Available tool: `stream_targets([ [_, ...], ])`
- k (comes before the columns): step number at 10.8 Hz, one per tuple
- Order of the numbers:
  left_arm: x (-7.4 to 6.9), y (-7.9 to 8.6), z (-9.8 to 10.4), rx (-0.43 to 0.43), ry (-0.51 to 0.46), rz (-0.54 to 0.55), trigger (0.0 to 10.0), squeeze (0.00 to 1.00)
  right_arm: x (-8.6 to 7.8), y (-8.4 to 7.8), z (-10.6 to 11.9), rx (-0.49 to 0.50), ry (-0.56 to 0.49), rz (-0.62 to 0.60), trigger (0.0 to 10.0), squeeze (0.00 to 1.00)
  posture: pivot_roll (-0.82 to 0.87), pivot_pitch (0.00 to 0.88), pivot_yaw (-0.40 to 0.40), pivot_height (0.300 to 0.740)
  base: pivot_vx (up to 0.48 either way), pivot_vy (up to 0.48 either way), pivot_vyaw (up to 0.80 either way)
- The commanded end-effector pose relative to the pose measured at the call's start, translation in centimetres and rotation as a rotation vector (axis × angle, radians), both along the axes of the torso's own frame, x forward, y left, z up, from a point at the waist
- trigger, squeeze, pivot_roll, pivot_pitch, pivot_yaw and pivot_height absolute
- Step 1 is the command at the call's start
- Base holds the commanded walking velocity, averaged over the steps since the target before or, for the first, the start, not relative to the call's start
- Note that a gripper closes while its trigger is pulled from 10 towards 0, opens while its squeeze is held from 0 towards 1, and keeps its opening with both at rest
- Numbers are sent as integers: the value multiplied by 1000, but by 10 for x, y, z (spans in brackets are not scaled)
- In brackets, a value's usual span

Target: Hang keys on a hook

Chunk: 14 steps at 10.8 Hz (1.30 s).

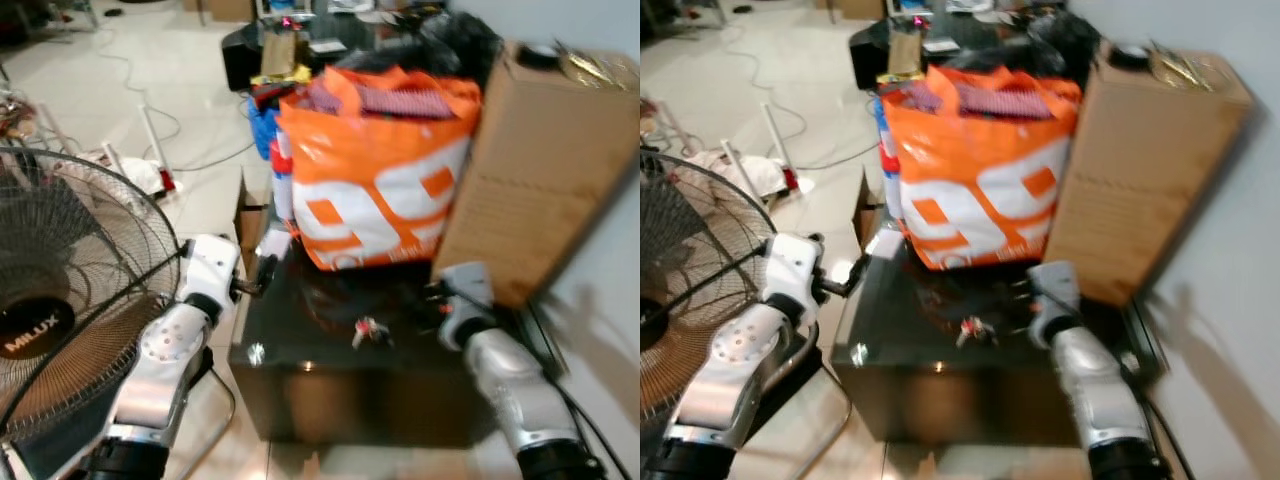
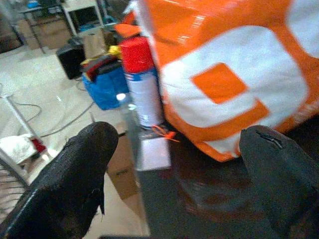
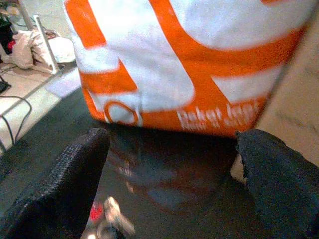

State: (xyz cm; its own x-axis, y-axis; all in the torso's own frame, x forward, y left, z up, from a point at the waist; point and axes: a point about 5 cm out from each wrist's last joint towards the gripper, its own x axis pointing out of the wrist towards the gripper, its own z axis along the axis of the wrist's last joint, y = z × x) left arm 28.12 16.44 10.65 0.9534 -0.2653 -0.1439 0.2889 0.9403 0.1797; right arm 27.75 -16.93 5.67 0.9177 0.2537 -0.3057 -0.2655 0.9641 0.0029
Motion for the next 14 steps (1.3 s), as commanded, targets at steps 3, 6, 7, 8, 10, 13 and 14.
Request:
stream_targets([
  [3,4,9,4,19,-10,14,10000,0,2,10,2,9,-7,27,10000,1000,-62,0,30,740,343,0,0],
  [6,4,9,1,41,8,-22,10000,0,4,12,-6,-18,59,22,10000,1000,-66,0,36,740,221,0,0],
  [7,3,6,-6,61,53,-84,10000,0,3,13,-18,-74,143,44,10000,910,-72,0,40,740,0,0,0],
  [8,0,-3,-16,108,124,-211,10000,0,2,17,-26,-78,220,101,10000,0,-80,0,42,740,0,0,0],
  [10,-4,-18,-26,122,222,-390,10000,0,0,17,-30,-94,289,149,10000,0,-102,0,47,740,0,0,0],
  [13,-16,-31,-38,95,360,-558,10000,0,-8,7,-35,-103,380,173,10000,0,-132,0,38,740,0,0,0],
  [14,-22,-32,-41,76,413,-596,10000,0,-15,10,-36,-43,429,236,10000,0,-125,0,25,740,0,0,0],
])
